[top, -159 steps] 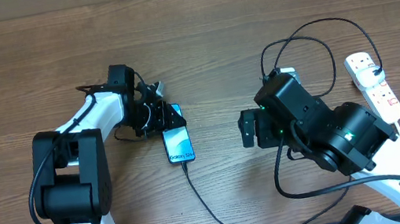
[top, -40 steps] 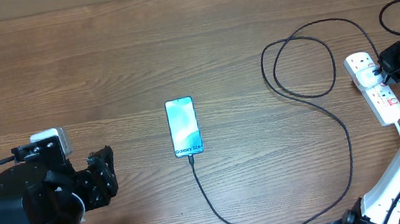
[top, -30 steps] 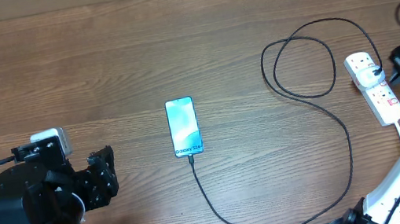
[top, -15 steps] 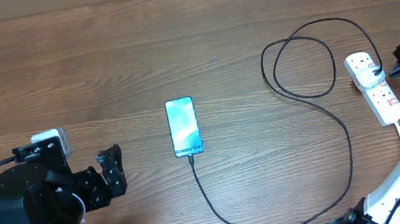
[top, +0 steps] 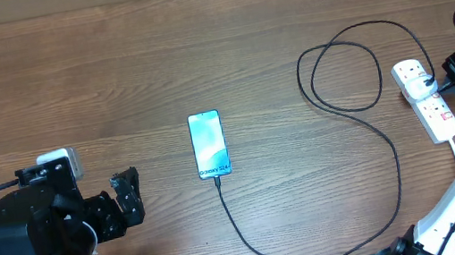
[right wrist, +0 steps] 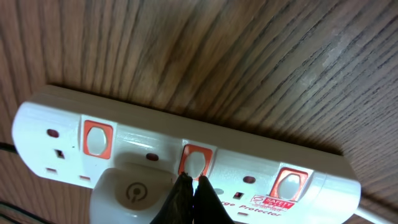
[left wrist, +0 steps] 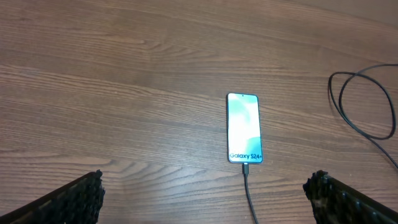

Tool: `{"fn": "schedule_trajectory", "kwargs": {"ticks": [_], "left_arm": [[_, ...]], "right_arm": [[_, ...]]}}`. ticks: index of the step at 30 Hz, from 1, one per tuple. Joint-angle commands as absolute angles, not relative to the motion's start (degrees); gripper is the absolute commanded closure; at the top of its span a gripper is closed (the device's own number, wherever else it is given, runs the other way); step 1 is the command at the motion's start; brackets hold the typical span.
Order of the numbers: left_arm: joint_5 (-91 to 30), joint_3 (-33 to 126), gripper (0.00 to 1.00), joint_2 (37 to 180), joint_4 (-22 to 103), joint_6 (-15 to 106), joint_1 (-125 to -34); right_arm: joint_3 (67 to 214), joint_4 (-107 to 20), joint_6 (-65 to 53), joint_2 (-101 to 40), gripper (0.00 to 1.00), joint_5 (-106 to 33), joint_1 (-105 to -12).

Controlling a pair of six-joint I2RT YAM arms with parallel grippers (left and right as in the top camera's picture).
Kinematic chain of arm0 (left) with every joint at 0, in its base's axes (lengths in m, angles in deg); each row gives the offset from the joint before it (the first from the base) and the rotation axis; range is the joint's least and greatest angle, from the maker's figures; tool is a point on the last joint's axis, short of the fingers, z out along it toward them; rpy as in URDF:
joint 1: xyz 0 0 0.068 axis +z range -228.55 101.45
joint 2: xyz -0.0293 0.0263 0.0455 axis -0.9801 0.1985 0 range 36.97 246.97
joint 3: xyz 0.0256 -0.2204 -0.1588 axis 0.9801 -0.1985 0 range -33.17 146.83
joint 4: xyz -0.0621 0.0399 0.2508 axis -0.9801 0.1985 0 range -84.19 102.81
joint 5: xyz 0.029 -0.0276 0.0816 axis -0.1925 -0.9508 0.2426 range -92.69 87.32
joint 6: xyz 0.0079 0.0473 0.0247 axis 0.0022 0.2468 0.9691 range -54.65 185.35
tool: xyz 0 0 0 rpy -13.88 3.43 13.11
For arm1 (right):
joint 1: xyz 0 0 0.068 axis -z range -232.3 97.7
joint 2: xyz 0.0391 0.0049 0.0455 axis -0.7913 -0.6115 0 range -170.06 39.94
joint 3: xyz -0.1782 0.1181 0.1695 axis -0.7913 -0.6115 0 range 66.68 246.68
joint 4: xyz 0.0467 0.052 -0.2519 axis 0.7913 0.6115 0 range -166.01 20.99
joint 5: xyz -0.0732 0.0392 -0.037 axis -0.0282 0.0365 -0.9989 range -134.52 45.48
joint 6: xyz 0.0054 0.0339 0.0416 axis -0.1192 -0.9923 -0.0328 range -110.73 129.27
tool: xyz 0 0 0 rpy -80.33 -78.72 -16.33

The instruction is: Plug charger to phone and switch on socket

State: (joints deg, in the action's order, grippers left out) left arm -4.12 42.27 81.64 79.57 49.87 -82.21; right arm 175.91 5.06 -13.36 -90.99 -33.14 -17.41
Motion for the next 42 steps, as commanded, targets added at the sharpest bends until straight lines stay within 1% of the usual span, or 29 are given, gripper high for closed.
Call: {"fn": "schedule_trajectory", "kwargs": {"ticks": [1,13,17,22,26,30,34,38,42], "left_arm": [[-3.75,42.09,0.01,81.31,79.55,50.13,-82.43],[-3.75,42.09,0.0,81.31,79.63,50.13,-82.43],[-3.75,42.09,0.01,81.31,79.77,50.13,-82.43],[-3.75,42.09,0.01,81.31,80.16,50.13,-82.43],[-3.66,42.09,0.01,81.31,80.16,50.13,-82.43],[-3.53,42.09,0.01,81.31,80.18,50.13,-82.43],[-3.57,42.09,0.01,81.31,80.18,50.13,-82.43],[-3.57,42.09,0.0,81.31,80.18,50.13,-82.43],[-3.57,42.09,0.01,81.31,80.2,50.13,-82.43]], "right_arm": [[175.41,5.2,-13.1,-91.84,0.96,-32.4,-17.87],[172.57,3.82,-12.94,-91.87,0.96,-32.46,-20.16],[172.37,3.64,-13.42,-91.87,0.96,-36.31,-21.96],[172.5,4.56,-13.42,-91.8,0.96,-36.33,-22.68],[172.57,5.94,-16.33,-89.37,0.96,-38.5,-22.04],[172.57,6.57,-20.13,-82.07,0.96,-41.88,-20.64],[172.57,6.59,-20.51,-70.29,0.96,-38.19,-20.51],[172.57,6.7,-17.25,-55.74,0.96,-30.93,-22.81],[172.57,7.97,-16.75,-41.44,0.96,-30.71,-26.81]]}}
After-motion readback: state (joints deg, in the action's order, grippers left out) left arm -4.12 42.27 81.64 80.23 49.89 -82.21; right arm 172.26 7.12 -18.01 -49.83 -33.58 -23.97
